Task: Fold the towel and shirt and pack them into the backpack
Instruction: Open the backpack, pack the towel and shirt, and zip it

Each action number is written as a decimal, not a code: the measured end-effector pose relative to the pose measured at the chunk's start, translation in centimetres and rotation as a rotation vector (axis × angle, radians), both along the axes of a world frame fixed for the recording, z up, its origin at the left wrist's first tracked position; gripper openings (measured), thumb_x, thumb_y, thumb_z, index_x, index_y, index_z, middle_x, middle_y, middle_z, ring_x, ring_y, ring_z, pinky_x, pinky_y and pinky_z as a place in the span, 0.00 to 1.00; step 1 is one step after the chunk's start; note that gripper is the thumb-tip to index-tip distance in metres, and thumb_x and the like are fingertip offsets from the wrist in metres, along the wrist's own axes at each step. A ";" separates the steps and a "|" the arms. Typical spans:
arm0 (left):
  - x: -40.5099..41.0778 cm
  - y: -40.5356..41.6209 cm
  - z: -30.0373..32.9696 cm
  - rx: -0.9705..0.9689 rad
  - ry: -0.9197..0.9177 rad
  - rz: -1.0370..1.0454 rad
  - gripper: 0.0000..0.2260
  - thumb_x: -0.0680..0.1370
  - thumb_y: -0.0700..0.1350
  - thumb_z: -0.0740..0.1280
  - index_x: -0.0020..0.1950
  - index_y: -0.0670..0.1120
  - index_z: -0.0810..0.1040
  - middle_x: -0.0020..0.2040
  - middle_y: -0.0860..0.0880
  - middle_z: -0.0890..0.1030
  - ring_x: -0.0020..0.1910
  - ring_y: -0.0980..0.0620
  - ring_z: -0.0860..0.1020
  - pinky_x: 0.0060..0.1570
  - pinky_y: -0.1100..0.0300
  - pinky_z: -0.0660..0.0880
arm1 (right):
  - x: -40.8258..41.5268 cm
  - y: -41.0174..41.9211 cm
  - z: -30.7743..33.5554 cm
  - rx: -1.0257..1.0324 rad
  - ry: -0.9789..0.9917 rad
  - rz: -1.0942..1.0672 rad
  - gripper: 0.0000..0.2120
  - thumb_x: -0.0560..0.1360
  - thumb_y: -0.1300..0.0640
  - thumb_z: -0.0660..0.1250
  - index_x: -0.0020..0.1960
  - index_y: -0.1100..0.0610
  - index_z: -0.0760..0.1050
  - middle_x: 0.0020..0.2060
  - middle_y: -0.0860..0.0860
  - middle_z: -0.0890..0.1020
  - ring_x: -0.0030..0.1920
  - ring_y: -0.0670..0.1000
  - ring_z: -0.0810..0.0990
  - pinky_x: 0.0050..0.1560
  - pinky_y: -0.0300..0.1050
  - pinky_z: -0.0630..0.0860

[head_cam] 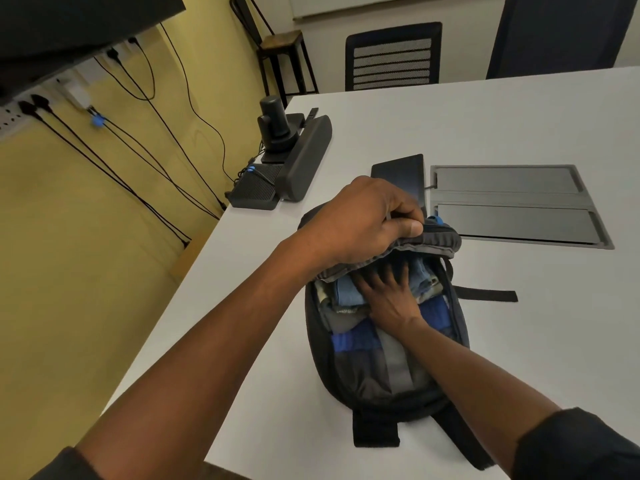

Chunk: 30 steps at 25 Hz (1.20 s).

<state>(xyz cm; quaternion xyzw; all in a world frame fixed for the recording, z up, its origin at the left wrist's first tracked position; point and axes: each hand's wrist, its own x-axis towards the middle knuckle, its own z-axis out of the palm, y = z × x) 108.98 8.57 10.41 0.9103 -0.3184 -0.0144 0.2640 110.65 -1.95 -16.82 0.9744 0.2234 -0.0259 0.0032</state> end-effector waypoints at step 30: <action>-6.9 -1.9 -12.1 0.445 0.476 0.081 0.04 0.76 0.50 0.69 0.45 0.51 0.83 0.39 0.56 0.81 0.42 0.55 0.79 0.48 0.57 0.76 | -8.9 -16.1 2.0 0.568 0.063 -0.485 0.11 0.81 0.57 0.60 0.57 0.57 0.80 0.53 0.53 0.82 0.53 0.54 0.79 0.54 0.45 0.74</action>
